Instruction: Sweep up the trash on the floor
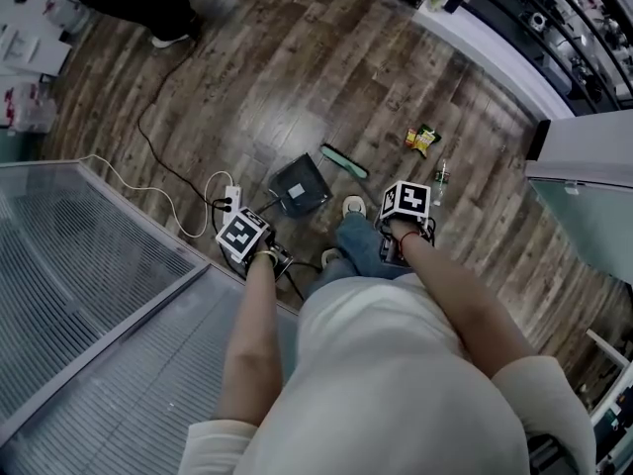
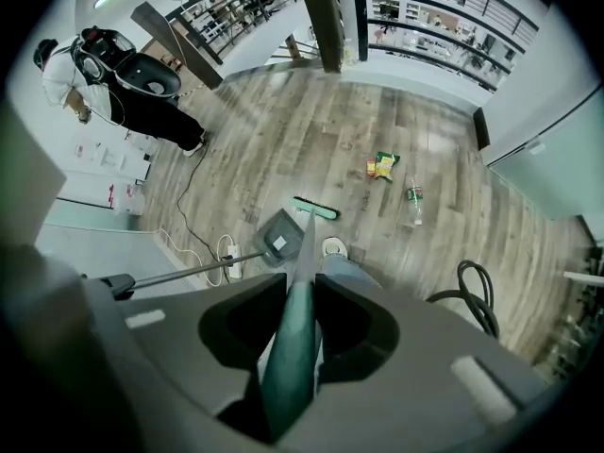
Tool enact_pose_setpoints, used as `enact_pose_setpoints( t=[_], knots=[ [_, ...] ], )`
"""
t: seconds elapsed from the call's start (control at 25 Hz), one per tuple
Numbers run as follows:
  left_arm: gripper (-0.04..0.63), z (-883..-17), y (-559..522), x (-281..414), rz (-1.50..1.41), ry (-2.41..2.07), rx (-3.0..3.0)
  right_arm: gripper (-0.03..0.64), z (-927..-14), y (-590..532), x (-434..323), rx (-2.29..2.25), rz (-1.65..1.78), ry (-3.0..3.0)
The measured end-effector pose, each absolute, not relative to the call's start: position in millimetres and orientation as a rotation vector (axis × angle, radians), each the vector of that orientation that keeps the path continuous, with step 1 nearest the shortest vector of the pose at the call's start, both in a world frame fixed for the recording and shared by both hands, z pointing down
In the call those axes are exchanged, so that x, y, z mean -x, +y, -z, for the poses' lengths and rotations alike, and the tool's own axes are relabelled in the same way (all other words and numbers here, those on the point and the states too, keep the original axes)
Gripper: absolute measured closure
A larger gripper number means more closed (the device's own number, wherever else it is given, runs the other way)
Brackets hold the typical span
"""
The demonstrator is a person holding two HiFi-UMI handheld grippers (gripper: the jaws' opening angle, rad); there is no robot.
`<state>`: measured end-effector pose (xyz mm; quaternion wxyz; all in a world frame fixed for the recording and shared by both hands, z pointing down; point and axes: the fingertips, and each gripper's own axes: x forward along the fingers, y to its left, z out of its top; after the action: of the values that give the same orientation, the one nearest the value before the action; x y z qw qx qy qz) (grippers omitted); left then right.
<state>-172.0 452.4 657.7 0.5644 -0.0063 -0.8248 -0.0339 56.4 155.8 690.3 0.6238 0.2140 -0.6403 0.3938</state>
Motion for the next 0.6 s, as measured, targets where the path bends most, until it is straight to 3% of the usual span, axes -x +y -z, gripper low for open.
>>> enact_pose_setpoints(
  t=[0.6],
  knots=[
    [0.503,-657,452,172,0.077,-1.946,0.014,0.515,-687,199,-67,-0.4,-0.96,-1.401]
  ],
)
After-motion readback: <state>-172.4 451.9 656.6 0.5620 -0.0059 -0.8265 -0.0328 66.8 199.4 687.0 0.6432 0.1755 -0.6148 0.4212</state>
